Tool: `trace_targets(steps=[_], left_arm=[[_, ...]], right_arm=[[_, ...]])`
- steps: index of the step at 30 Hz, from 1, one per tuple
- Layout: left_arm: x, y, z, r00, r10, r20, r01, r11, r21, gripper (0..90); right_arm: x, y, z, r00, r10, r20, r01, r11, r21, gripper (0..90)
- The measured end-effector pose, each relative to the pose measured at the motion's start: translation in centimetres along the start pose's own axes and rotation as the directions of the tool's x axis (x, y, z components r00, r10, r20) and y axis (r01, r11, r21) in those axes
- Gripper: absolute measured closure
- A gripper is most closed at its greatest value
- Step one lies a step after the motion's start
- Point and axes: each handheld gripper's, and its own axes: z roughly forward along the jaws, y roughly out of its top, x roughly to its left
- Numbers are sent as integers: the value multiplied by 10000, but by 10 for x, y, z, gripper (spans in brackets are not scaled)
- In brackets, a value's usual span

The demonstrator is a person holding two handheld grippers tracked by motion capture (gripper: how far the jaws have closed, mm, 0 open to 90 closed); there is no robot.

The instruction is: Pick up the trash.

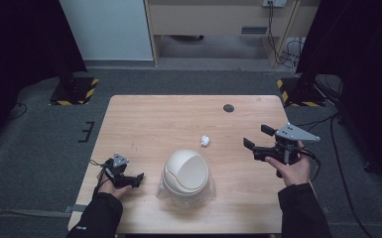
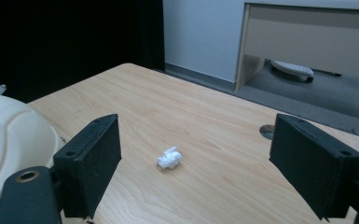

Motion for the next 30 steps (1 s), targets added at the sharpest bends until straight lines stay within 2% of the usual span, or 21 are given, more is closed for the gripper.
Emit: trace_targets(steps=[6, 9, 22, 27, 30], left_arm=[[0, 0, 0, 10000, -4, -1, 4, 10000, -1, 0], [0, 0, 0, 10000, -5, -1, 5, 10000, -3, 0], [0, 0, 0, 10000, -12, -7, 12, 10000, -4, 0], [0, 0, 0, 10000, -17, -8, 17, 10000, -5, 0], [0, 0, 0, 10000, -16, -9, 16, 10000, -7, 0]], right_arm=[[14, 8, 2, 9992, -191, -350, 190, 9998, -21, 168], [20, 11, 3, 9984, -141, -539, 137, 9999, -83, 171], [38, 22, 9, 9938, -438, -1017, 423, 9990, -170, 178], [53, 26, 16, 9887, -465, -1427, 426, 9986, -303, 177], [63, 24, 20, 9830, -441, -1780, 412, 9990, -198, 175]])
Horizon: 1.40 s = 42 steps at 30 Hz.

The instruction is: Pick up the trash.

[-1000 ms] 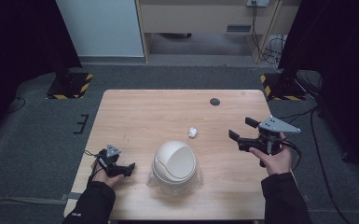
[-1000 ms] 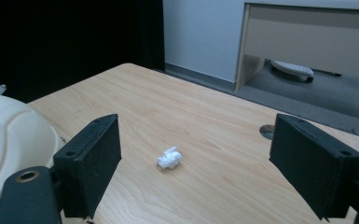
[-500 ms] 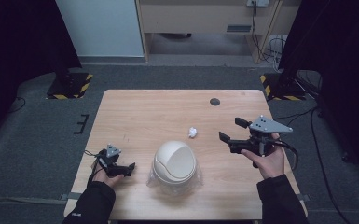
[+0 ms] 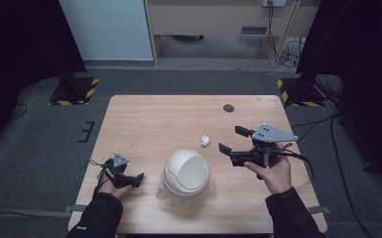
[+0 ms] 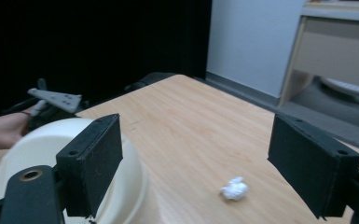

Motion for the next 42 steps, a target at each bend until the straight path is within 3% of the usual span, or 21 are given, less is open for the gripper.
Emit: trace_targets(steps=[12, 23, 38, 42], left_arm=[[0, 0, 0, 10000, 0, 2, 0, 10000, 2, 0], [0, 0, 0, 10000, 1, 4, -1, 10000, 2, 0], [0, 0, 0, 10000, -1, 2, 1, 10000, -3, 0], [0, 0, 0, 10000, -2, 4, 2, 10000, -1, 0]], right_arm=[[21, -21, 23, 9964, -3, -847, 74, 9965, 836, 179], [29, -34, 35, 9932, -57, -1162, 221, 9899, 1400, 193], [34, -48, 50, 9905, -280, -1349, 592, 9706, 2333, 205], [33, -55, 54, 9903, -118, -1386, 468, 9665, 2523, 219]])
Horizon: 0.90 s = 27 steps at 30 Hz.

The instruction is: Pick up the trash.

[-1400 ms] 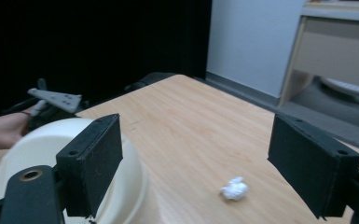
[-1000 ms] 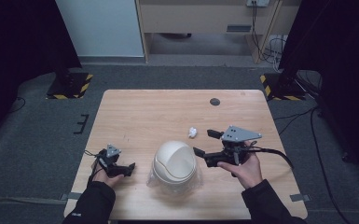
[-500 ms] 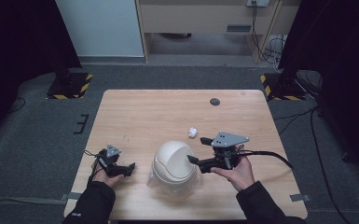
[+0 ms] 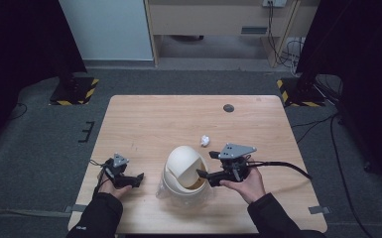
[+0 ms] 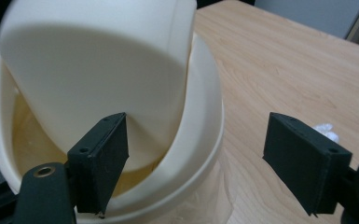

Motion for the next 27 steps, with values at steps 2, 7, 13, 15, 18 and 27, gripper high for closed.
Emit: trace_targets(steps=[2, 7, 13, 15, 18, 27], left_arm=[[0, 0, 0, 10000, 0, -1, 0, 10000, 0, 0], [0, 0, 0, 10000, 1, -2, -1, 10000, -1, 0], [0, 0, 0, 10000, 1, -2, -1, 10000, 2, 0], [0, 0, 0, 10000, 3, -2, -3, 10000, 0, 0], [0, 0, 0, 10000, 1, -2, -1, 10000, 0, 0], [0, 0, 0, 10000, 3, -4, -3, 10000, 0, 0]], right_arm=[[0, -2, 2, 10000, 35, -7, -35, 10000, 49, 223], [-1, -3, 7, 9999, 125, -52, -124, 9998, 134, 223], [-4, -1, 12, 9997, 239, -29, -239, 9996, 120, 236], [-4, -2, 13, 9997, 248, -45, -248, 9996, 111, 238], [-3, -1, 9, 9998, 197, -91, -196, 9998, 92, 239], [-10, 0, -25, 9991, 414, 45, -409, 9956, -839, 232]])
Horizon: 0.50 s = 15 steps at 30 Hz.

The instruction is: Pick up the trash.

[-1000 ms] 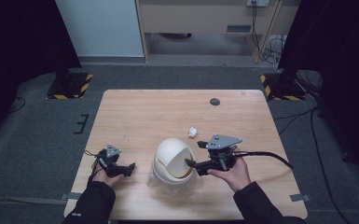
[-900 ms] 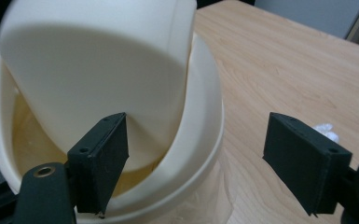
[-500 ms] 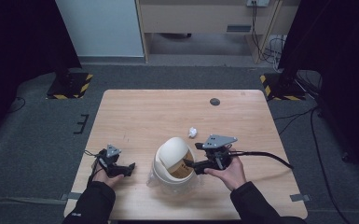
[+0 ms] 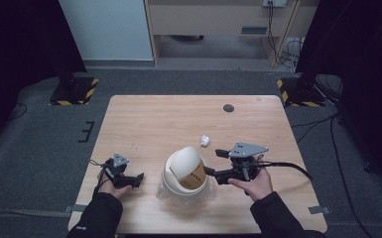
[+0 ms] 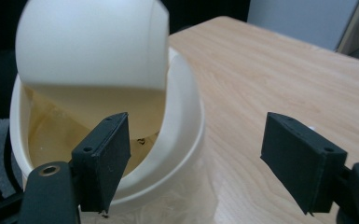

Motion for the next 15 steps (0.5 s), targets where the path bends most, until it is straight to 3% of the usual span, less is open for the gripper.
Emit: trace_targets(steps=[7, 15], left_arm=[[0, 0, 0, 10000, 1, 1, -1, 10000, 2, 0], [0, 0, 0, 10000, -1, 2, 1, 10000, 2, 0]], right_arm=[[-17, 5, -19, 9986, 229, 468, -202, 9981, -576, 222], [-31, 6, -30, 9948, 340, 960, -262, 9963, -814, 214]])
